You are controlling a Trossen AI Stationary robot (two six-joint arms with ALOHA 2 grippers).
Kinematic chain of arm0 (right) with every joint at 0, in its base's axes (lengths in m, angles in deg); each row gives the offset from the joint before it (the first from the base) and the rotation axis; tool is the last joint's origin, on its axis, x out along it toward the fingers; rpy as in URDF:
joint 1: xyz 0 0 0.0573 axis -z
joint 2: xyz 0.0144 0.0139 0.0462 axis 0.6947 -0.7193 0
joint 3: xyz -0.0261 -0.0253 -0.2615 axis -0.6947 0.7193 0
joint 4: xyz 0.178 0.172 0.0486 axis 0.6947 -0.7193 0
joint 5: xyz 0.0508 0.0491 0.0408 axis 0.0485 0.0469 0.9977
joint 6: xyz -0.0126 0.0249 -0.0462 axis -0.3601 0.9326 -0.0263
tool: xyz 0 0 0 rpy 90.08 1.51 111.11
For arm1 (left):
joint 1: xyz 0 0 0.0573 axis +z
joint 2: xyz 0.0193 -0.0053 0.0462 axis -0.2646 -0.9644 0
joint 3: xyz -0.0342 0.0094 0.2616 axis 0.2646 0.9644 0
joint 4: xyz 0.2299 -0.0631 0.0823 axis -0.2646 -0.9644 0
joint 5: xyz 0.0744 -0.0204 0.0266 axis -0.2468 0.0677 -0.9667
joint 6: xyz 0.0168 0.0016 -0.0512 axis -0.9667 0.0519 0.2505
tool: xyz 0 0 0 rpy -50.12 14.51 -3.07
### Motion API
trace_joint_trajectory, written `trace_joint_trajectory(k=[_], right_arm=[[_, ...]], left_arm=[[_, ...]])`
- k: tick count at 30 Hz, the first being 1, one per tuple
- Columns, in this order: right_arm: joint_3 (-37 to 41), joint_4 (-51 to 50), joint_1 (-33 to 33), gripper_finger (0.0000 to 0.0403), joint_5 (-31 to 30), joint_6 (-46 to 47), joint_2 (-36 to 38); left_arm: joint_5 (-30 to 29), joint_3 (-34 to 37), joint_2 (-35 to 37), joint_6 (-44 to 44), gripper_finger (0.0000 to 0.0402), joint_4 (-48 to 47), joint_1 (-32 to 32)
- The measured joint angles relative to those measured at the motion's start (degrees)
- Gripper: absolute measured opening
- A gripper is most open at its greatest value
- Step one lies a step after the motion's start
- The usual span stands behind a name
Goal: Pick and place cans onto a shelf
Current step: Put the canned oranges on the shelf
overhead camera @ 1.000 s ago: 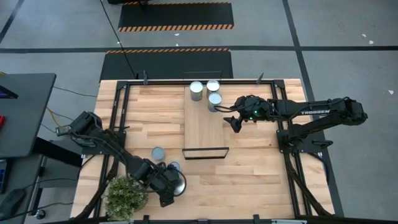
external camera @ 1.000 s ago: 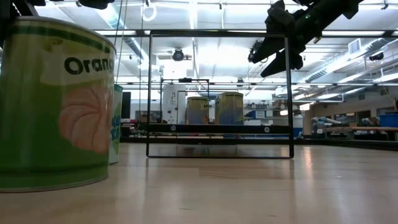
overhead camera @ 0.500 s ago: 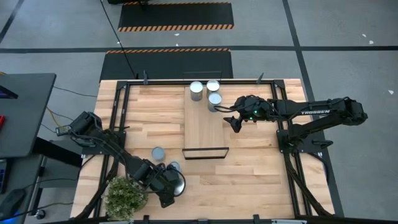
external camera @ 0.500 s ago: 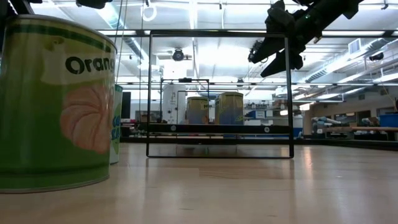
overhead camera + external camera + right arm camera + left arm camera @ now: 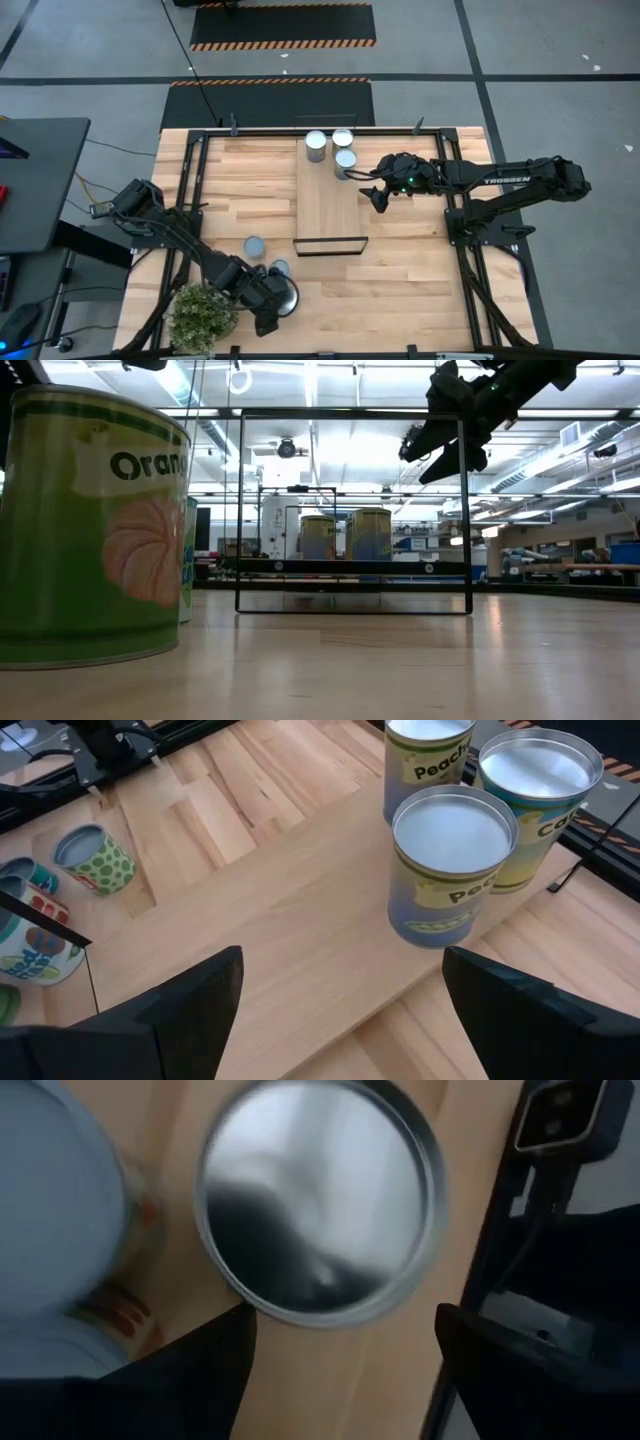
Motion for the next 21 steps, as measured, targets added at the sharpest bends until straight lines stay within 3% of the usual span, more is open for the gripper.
trace_joint_trajectory(k=[6,21], right_arm=[[0.0,0.0,0.0,0.035,0.0,0.0,0.0],[0.0,0.1,0.0,0.035,0.0,0.0,0.0]], left_arm=[[-0.6,0.0,0.0,4.1,0.0314,0.6,0.0],[-2.7,0.0,0.1,3.7,0.0314,5.0,1.1]])
